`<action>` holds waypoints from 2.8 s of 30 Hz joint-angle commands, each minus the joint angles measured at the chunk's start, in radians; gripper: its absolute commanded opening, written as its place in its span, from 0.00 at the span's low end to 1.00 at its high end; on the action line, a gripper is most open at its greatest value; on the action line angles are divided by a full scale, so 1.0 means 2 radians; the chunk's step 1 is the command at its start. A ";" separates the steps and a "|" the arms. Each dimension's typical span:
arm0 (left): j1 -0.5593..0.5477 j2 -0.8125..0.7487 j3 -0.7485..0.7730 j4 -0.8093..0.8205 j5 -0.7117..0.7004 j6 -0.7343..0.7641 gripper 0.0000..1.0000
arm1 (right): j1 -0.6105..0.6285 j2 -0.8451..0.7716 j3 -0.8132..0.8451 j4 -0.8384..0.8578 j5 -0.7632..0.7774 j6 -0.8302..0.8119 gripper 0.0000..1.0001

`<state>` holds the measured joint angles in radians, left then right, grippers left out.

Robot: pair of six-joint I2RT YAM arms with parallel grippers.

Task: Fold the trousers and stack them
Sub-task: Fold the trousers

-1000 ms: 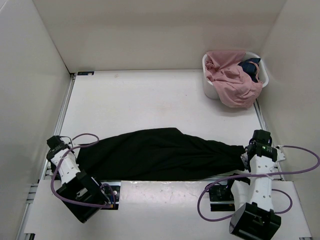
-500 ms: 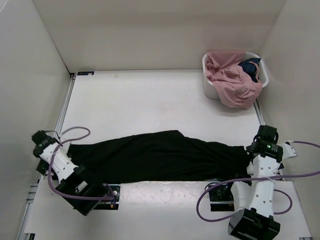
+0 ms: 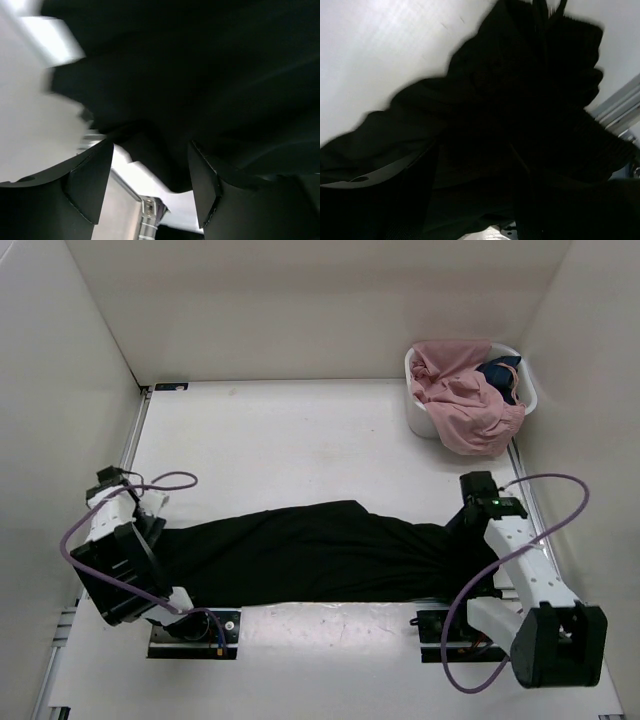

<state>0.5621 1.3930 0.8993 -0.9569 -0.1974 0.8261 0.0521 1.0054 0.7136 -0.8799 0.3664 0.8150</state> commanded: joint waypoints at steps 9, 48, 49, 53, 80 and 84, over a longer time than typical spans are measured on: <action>-0.069 0.090 -0.040 0.116 -0.046 -0.074 0.71 | -0.023 0.213 -0.016 0.096 -0.010 0.053 0.56; -0.012 -0.041 0.010 -0.053 0.104 -0.187 0.90 | -0.237 0.218 0.090 0.077 -0.136 -0.087 0.67; -0.012 -0.041 0.010 -0.053 0.104 -0.192 0.90 | -0.237 0.224 0.084 0.084 -0.129 -0.079 0.65; -0.012 -0.041 -0.020 -0.039 0.096 -0.197 0.90 | -0.237 0.247 0.080 0.094 -0.109 -0.072 0.62; -0.012 -0.057 -0.013 0.027 0.045 -0.183 0.14 | -0.237 0.199 0.116 0.021 -0.010 -0.153 0.00; -0.012 -0.048 0.053 0.027 0.066 -0.178 0.14 | -0.237 0.188 0.163 0.003 -0.016 -0.172 0.00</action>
<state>0.5335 1.3296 0.8925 -0.9558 -0.0593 0.4473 -0.4179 1.4178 0.9485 -0.8478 0.2798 0.5243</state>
